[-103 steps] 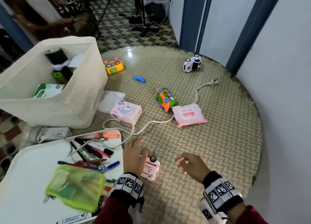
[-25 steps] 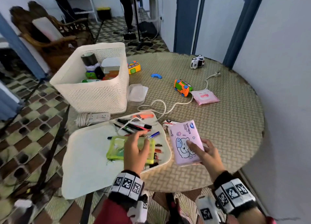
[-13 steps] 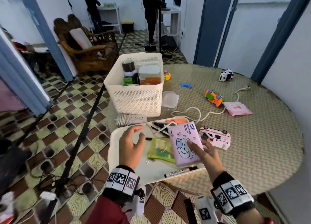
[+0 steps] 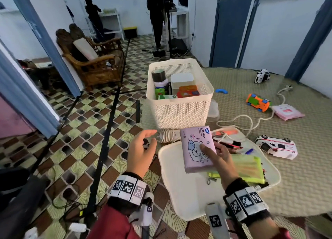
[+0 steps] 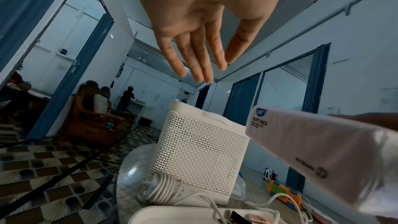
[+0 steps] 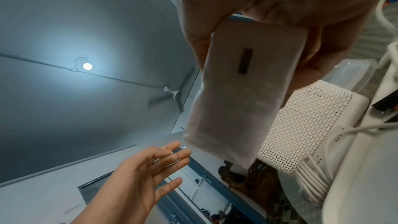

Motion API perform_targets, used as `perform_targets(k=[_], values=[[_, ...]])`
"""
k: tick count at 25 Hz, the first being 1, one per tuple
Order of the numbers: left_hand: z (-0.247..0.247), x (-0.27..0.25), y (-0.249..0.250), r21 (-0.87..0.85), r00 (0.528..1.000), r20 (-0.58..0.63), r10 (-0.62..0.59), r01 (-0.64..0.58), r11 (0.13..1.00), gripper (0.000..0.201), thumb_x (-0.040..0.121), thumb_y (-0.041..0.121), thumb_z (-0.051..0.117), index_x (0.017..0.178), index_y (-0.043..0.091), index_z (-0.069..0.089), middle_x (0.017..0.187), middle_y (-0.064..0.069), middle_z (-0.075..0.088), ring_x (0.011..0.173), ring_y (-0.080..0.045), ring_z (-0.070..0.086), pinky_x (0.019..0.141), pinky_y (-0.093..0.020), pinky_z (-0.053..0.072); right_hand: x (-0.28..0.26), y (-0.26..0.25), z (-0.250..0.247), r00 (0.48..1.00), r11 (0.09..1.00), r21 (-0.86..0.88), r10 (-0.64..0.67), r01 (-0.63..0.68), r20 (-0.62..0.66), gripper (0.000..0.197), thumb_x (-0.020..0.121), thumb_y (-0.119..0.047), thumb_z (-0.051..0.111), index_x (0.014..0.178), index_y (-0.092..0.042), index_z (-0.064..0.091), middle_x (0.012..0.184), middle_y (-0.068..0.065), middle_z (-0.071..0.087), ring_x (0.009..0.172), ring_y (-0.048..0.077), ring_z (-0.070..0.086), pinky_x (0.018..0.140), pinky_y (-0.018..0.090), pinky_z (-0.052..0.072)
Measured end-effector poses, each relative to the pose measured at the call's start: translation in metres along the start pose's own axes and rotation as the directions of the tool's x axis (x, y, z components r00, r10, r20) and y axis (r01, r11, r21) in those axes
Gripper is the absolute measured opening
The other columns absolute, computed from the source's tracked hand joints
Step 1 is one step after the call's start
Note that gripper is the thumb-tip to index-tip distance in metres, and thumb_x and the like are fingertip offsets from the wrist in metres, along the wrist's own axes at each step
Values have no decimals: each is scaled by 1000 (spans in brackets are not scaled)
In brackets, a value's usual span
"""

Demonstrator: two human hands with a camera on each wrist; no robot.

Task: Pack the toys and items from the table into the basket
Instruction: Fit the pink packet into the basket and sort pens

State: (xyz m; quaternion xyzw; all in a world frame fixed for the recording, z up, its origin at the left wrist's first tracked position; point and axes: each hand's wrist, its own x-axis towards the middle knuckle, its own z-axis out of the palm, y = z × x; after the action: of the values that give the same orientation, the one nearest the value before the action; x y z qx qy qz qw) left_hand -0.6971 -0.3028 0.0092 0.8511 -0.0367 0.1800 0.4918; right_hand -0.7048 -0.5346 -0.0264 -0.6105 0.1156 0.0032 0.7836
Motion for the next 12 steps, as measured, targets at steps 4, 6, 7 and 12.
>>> perform_targets(k=[4, 6, 7, 12], values=[[-15, 22, -10, -46, 999, -10, -36, 36, 998, 23, 92, 10, 54, 112, 15, 64, 109, 12, 63, 103, 10, 52, 86, -9, 39, 8, -2, 20, 1000, 999, 43, -4, 4, -1, 78, 60, -28, 84, 126, -24, 43, 105, 12, 70, 94, 28, 69, 80, 40, 54], [-16, 36, -12, -60, 999, -12, -43, 42, 997, 22, 92, 11, 54, 111, 15, 64, 108, 14, 62, 102, 11, 52, 89, -17, 41, 19, -4, 23, 999, 998, 58, -34, 34, 7, 78, 62, -25, 83, 127, -30, 41, 108, 13, 69, 97, 31, 67, 84, 44, 53], [-15, 44, -15, -61, 999, -14, -36, 35, 998, 22, 92, 11, 54, 111, 15, 65, 108, 14, 62, 102, 11, 52, 89, -19, 41, 26, -6, 25, 999, 996, 76, -47, 46, 12, 78, 63, -24, 83, 128, -32, 41, 110, 13, 68, 99, 32, 66, 84, 44, 53], [-8, 94, -24, -73, 1000, -20, -6, 4, 997, 21, 93, 13, 54, 111, 16, 65, 109, 10, 64, 102, 11, 53, 87, -11, 41, 67, -26, 34, 991, 986, 111, -127, 122, 40, 86, 59, -28, 80, 132, -37, 37, 119, 10, 63, 104, 30, 65, 84, 44, 54]])
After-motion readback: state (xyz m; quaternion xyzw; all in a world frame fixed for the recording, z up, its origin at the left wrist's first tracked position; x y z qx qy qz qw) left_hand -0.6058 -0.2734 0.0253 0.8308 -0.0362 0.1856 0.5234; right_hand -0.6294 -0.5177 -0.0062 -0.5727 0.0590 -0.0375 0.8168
